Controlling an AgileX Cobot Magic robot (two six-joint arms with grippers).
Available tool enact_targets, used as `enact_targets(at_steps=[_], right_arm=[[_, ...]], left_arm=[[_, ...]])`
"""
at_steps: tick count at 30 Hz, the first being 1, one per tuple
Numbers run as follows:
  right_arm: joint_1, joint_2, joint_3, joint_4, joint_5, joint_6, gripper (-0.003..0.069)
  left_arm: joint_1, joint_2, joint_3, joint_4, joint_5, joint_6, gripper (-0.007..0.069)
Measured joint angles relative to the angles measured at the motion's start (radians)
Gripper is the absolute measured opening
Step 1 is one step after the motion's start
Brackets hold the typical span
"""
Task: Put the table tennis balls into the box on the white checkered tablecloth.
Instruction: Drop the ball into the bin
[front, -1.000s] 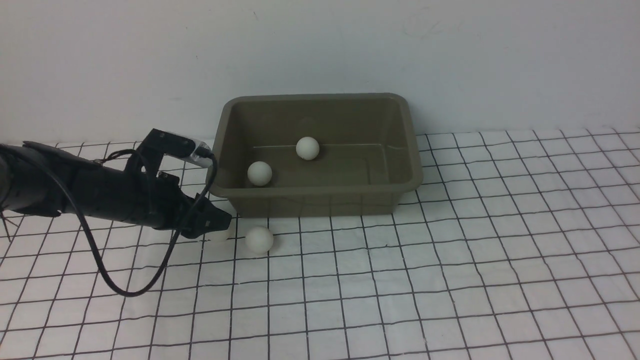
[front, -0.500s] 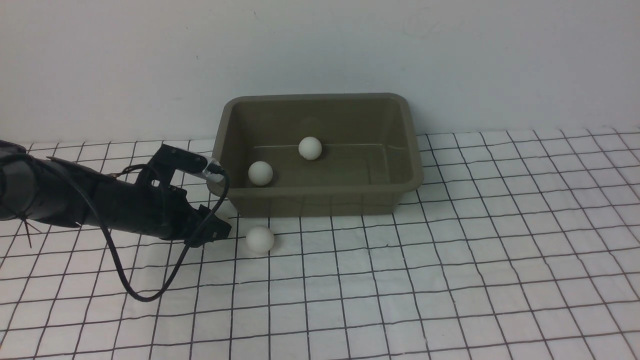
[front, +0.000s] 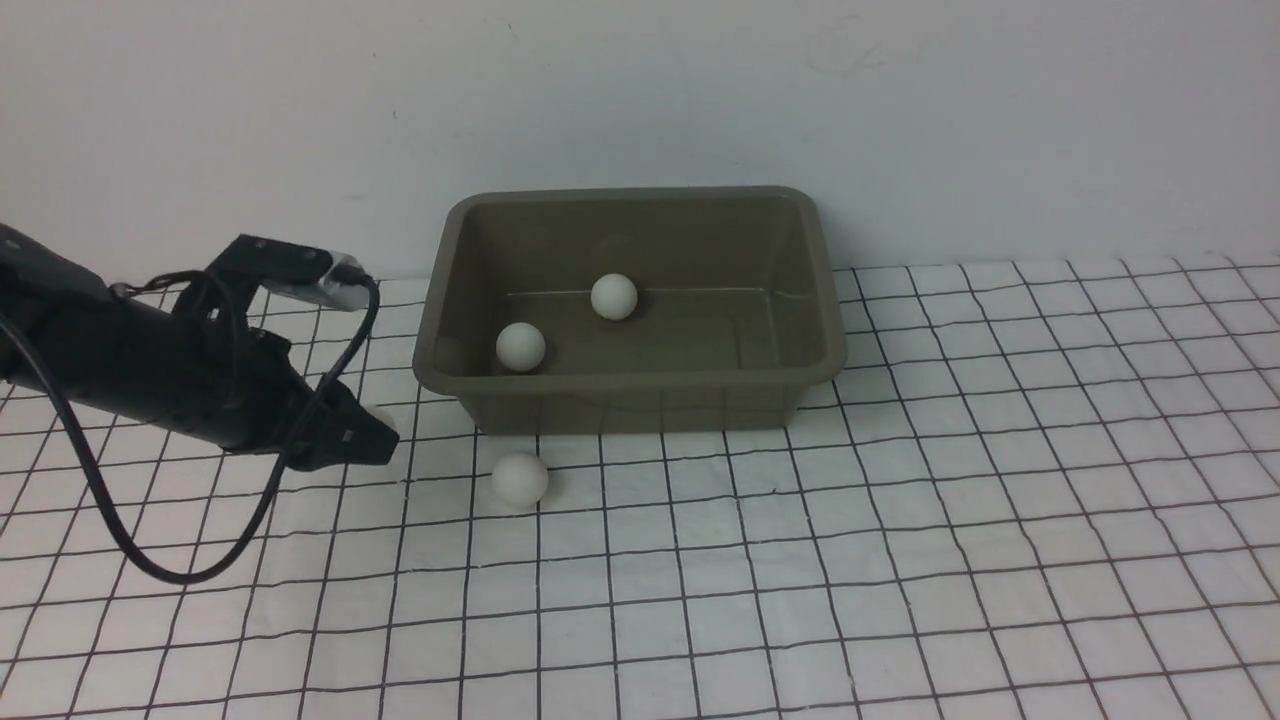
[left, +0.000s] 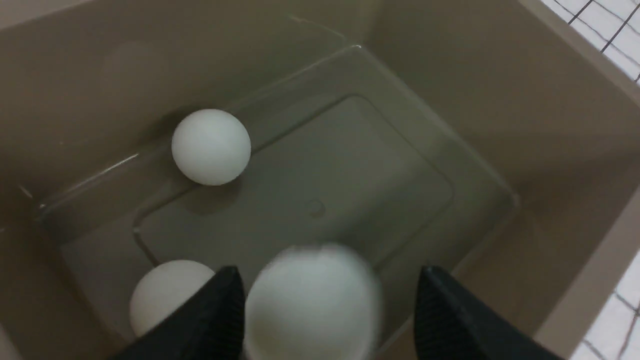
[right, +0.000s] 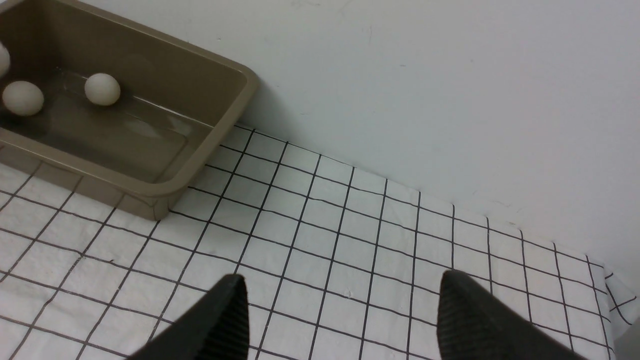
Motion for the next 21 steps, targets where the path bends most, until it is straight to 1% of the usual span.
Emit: enact_targets(at_steps=[2,4,5,8,9,10,12,13,15,17,21], right_arm=[[0.0,0.0,0.0,0.0,0.0,0.0,0.0462],[0.0,0.0,0.0,0.0,0.0,0.0,0.0462],[0.0,0.0,0.0,0.0,0.0,0.0,0.0462],[0.0,0.0,0.0,0.0,0.0,-0.001,0.0462],[0.0,0.0,0.0,0.0,0.0,-0.001,0.0462],[0.0,0.0,0.0,0.0,0.0,-0.001,0.0462],[0.0,0.0,0.0,0.0,0.0,-0.001,0.0462],[0.0,0.0,0.0,0.0,0.0,-0.001,0.0462],[0.0,0.0,0.0,0.0,0.0,-0.001,0.0462],[0.0,0.0,0.0,0.0,0.0,-0.001,0.0462],[0.0,0.0,0.0,0.0,-0.002,-0.001,0.0462]], left_arm=[[0.003,-0.022,-0.005,0.031,0.006,-0.048,0.043],[0.012,-0.067,-0.006,0.084,0.017,-0.102,0.043],[0.018,-0.096,-0.006,0.125,0.028,-0.139,0.0429],[0.048,-0.206,-0.006,0.3,0.087,-0.305,0.0403],[0.057,-0.257,-0.007,0.367,0.121,-0.397,0.0384],[0.062,-0.293,-0.007,0.437,0.145,-0.463,0.0359],[0.065,-0.364,-0.007,0.537,0.185,-0.576,0.0316],[0.065,-0.397,-0.007,0.587,0.212,-0.646,0.0288],[0.065,-0.456,-0.007,0.652,0.261,-0.745,0.0234],[0.065,-0.514,-0.007,0.686,0.331,-0.818,0.0176],[0.065,-0.573,0.0,0.697,0.416,-0.867,0.013]])
